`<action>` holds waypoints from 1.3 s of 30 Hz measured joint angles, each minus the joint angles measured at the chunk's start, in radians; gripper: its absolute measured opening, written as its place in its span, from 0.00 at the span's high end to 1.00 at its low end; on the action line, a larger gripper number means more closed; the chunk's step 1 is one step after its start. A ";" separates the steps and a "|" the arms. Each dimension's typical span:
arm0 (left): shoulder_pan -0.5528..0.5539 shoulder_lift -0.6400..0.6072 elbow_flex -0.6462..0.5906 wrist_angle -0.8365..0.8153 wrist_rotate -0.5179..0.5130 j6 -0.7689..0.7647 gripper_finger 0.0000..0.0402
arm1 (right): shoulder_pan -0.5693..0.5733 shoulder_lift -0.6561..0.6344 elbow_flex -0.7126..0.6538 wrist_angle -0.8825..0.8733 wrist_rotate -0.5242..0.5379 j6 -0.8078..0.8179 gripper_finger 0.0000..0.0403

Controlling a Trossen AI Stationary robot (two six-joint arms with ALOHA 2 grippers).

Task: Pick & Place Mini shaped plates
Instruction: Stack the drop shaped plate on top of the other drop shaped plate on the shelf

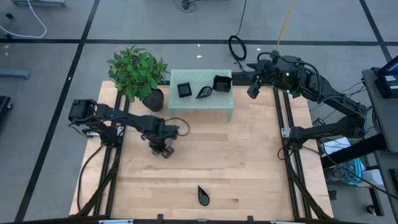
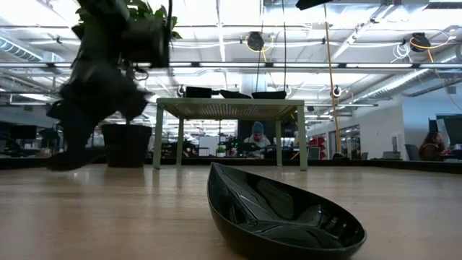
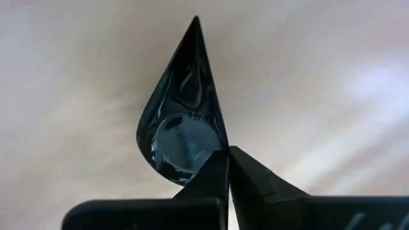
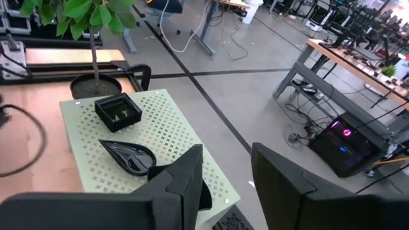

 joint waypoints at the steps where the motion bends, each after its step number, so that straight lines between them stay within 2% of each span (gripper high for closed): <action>1: -0.021 0.000 0.018 0.046 -0.003 -0.006 0.99 | 0.000 0.000 0.000 0.000 0.000 -0.008 0.69; 3: -0.063 0.000 0.046 0.160 -0.062 -0.006 0.98 | 0.000 0.000 0.000 0.000 0.000 -0.024 0.69; 8: -0.114 0.020 0.077 0.476 -0.295 0.058 0.96 | 0.000 0.000 0.000 0.000 0.000 -0.033 0.69; 12: -0.096 0.105 0.129 0.599 -0.359 0.171 0.98 | 0.000 0.000 0.000 -0.001 0.000 -0.034 0.69; 19: -0.058 0.320 0.372 0.503 -0.371 0.391 0.97 | 0.000 0.000 0.000 -0.002 -0.001 -0.088 0.69; 26: -0.053 0.465 0.575 0.310 -0.434 0.641 0.99 | 0.000 0.000 0.000 -0.023 0.000 -0.108 0.69; 31: -0.060 0.501 0.605 0.258 -0.506 0.769 0.95 | 0.000 0.000 0.000 -0.054 -0.001 -0.108 0.69; 36: -0.074 0.501 0.606 0.258 -0.513 0.892 0.98 | 0.000 0.000 0.000 -0.075 -0.001 -0.108 0.69; 39: -0.081 0.501 0.606 0.254 -0.513 0.901 0.98 | 0.000 0.000 0.000 -0.086 -0.001 -0.108 0.69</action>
